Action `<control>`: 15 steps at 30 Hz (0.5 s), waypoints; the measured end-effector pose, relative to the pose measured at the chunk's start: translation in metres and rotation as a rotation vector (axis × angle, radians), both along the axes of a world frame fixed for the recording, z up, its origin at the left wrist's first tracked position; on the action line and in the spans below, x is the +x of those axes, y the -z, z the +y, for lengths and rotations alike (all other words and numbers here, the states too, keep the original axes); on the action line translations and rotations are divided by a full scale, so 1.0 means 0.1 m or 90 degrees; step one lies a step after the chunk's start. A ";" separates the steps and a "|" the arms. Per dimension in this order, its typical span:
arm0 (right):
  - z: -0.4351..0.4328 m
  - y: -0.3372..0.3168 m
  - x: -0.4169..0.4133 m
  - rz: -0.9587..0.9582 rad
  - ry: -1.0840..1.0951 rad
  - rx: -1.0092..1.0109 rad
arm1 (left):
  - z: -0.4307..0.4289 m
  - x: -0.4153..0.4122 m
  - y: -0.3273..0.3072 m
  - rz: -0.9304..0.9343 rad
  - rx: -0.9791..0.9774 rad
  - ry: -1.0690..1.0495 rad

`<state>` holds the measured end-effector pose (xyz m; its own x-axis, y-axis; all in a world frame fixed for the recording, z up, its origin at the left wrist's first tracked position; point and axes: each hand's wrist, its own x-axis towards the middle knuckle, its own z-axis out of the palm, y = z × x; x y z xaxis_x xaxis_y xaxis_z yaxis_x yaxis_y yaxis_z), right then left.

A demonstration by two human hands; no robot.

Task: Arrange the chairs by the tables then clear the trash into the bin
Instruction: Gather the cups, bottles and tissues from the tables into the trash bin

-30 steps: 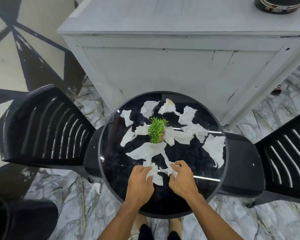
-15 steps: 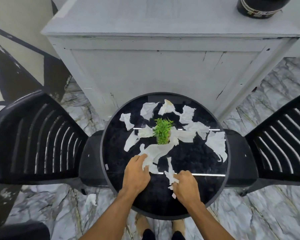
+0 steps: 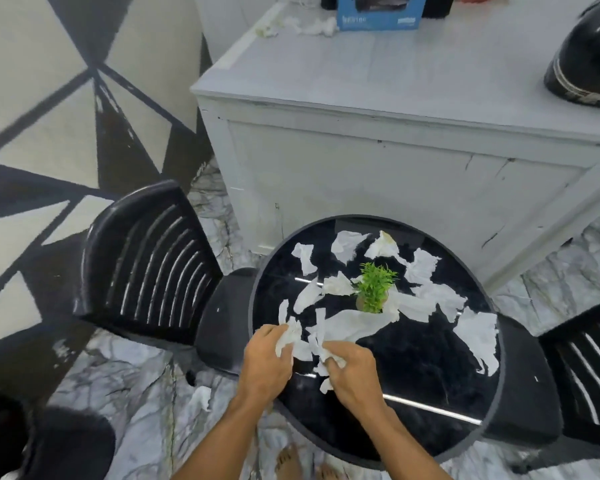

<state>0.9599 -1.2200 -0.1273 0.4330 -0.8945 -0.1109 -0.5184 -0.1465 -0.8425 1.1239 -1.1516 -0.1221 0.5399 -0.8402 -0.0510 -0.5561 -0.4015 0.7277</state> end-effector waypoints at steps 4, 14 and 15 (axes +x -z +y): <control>-0.06 -0.17 0.40 -0.023 -0.069 0.010 | 0.36 0.23 -0.19 -0.015 -0.028 -0.129; 0.58 -0.40 1.70 -0.037 -0.339 0.048 | 1.58 0.86 -0.44 -0.073 -0.026 -0.420; 0.69 -0.42 1.85 -0.026 -0.368 0.051 | 1.71 0.94 -0.46 -0.082 -0.028 -0.446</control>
